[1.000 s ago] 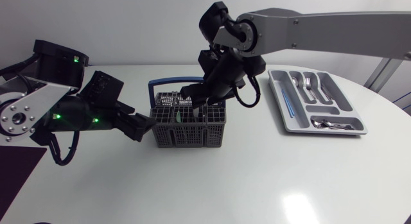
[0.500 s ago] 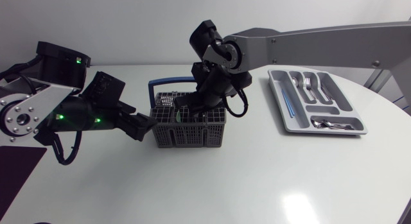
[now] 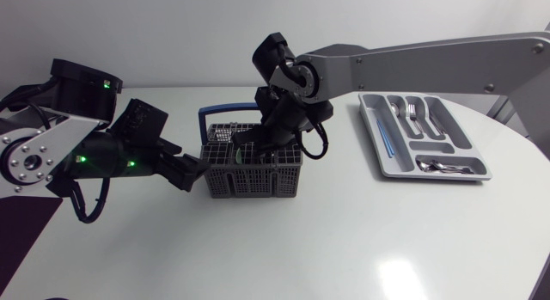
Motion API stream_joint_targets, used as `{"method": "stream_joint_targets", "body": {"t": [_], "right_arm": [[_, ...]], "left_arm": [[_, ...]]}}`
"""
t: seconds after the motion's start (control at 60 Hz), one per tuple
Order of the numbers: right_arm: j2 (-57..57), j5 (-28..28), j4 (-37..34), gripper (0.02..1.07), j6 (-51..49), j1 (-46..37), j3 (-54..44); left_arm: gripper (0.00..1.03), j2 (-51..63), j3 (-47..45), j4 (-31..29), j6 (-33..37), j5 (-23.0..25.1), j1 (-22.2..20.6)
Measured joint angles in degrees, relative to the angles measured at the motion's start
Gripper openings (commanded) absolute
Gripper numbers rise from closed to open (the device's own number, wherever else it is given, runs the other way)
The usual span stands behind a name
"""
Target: Unload the cutlery basket into the drawer organizer.
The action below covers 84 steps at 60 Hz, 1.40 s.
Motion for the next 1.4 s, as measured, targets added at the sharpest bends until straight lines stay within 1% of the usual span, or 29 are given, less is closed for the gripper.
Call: {"method": "stream_joint_targets", "body": {"t": [0.283, 0.617, 1.017, 1.4], "right_arm": [[-0.11, -0.02, 0.87, 0.08, 0.0, 0.0, -0.7], [-2.58, -0.55, 3.04, 0.08, 0.0, 0.0, -3.78], [-9.49, -3.58, 3.43, 0.08, 0.0, -0.44, -5.33], [-15.78, -8.0, 3.45, 0.08, 0.61, -2.89, -5.68]], "left_arm": [[0.99, 0.0, -0.04, 0.0, 0.0, 0.0, -0.07], [0.99, 0.11, -0.04, 0.0, 0.0, 0.0, -0.11], [0.99, 0.37, -0.07, 0.02, 0.0, -0.02, -0.22], [0.99, 0.37, -0.15, 0.37, 0.0, -0.02, -0.37]]}}
